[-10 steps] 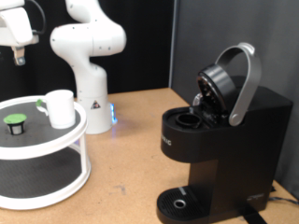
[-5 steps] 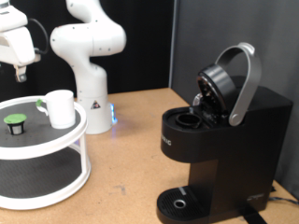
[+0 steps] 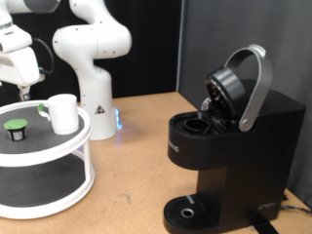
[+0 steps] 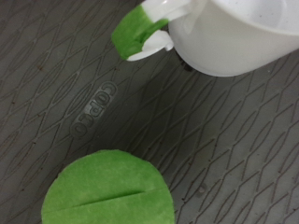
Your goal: Make a cup of coffee with the keurig machine
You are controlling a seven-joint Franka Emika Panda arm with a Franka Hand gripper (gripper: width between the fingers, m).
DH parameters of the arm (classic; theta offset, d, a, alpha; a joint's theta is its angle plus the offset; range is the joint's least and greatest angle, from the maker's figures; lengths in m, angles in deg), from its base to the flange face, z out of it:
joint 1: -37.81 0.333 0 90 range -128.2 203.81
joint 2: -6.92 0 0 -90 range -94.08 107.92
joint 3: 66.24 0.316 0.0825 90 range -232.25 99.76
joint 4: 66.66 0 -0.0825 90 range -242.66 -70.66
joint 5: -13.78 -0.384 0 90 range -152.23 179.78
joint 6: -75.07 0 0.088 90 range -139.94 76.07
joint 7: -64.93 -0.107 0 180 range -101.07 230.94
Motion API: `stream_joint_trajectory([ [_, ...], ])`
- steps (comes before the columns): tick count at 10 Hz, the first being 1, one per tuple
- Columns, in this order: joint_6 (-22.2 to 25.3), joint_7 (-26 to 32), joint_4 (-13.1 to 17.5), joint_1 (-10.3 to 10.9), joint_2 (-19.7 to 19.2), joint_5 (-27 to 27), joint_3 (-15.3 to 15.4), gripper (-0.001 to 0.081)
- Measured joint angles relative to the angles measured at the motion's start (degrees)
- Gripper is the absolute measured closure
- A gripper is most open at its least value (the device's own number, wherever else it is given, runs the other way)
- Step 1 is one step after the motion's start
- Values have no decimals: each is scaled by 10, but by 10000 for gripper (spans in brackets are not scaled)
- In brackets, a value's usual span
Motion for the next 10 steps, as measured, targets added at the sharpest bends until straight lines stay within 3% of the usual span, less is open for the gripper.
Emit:
stream_joint_trajectory([
  [10, -122, 2, -63, -4, -67, 20, -22, 5],
])
